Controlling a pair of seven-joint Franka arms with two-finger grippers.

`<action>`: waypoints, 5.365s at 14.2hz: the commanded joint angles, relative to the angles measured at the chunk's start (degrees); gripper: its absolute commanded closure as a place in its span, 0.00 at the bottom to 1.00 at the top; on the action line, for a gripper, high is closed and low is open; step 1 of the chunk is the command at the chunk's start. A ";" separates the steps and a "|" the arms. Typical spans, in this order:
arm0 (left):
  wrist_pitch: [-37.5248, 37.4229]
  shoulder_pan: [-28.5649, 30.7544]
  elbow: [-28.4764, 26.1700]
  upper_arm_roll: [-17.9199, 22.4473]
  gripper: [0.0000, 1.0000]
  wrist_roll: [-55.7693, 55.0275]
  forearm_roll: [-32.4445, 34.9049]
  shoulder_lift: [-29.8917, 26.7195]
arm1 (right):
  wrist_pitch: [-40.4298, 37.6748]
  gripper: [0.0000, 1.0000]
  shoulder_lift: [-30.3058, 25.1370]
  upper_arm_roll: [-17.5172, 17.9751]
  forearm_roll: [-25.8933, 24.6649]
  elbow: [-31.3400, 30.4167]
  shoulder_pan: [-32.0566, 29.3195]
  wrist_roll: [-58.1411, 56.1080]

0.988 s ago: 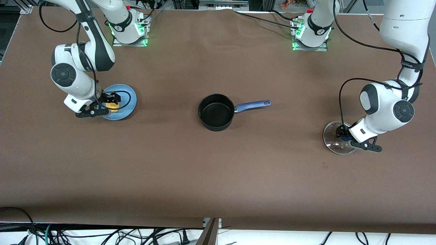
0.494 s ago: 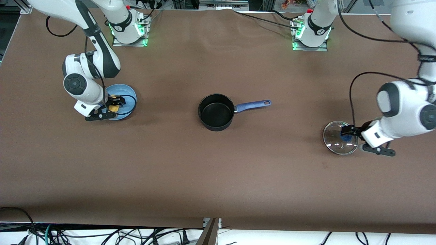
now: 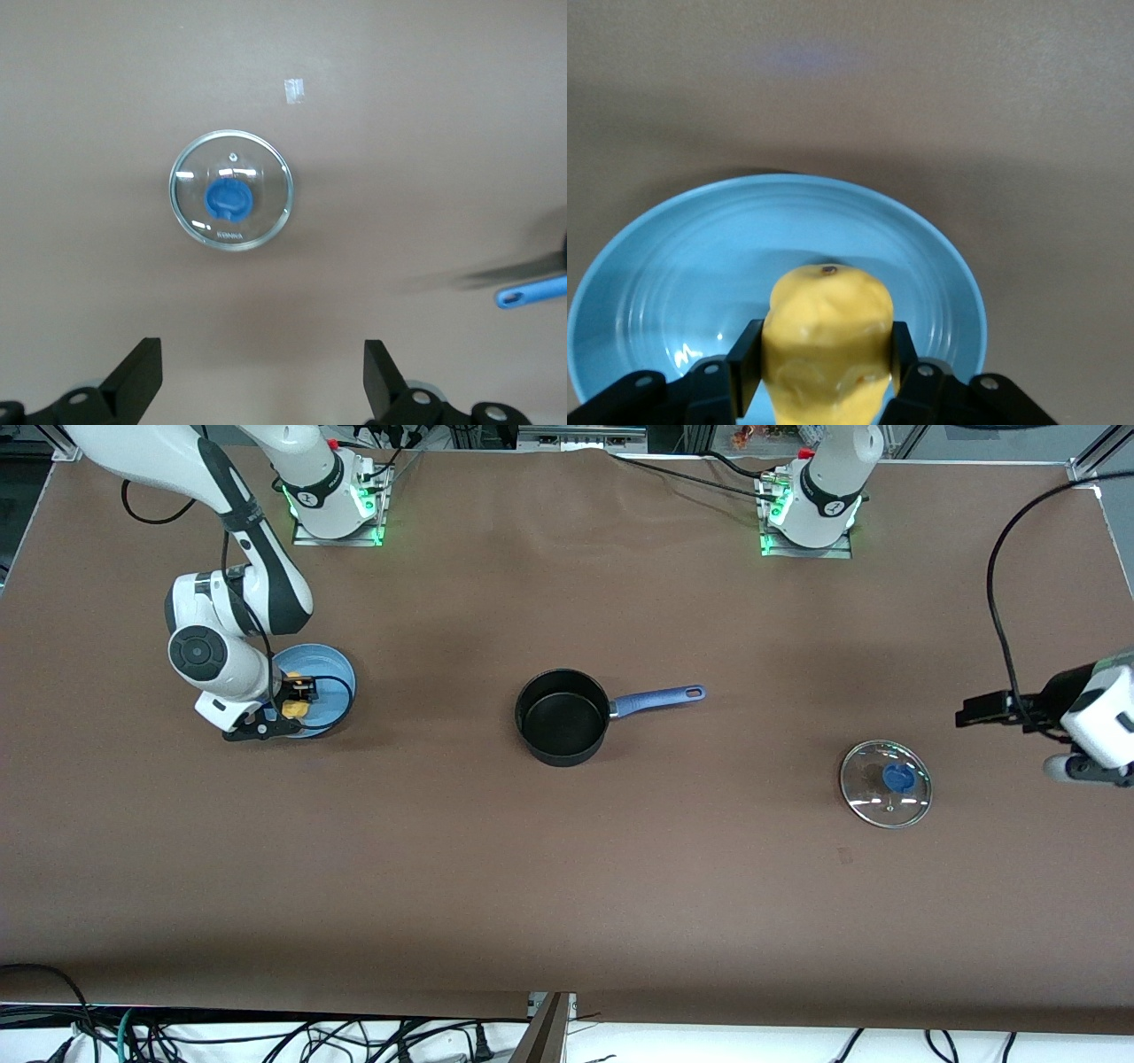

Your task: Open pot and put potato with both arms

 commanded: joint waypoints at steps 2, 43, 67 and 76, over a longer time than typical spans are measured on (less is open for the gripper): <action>-2.72 0.68 0.86 -4.50 0.00 -4.52 2.41 -2.87 | -8.21 0.69 -4.29 3.07 -0.49 2.72 0.04 1.56; -2.64 1.56 0.86 -6.36 0.00 -9.09 2.50 -2.61 | -14.92 0.69 32.97 12.23 12.44 55.29 30.72 48.24; -2.64 2.09 0.95 -6.44 0.00 -8.91 2.23 -2.18 | -40.65 0.00 4.25 -1.37 12.97 54.94 23.42 29.56; -2.64 2.01 0.95 -6.36 0.00 -8.91 2.23 -2.18 | -44.02 0.00 -9.46 -4.40 16.56 41.79 6.50 -1.38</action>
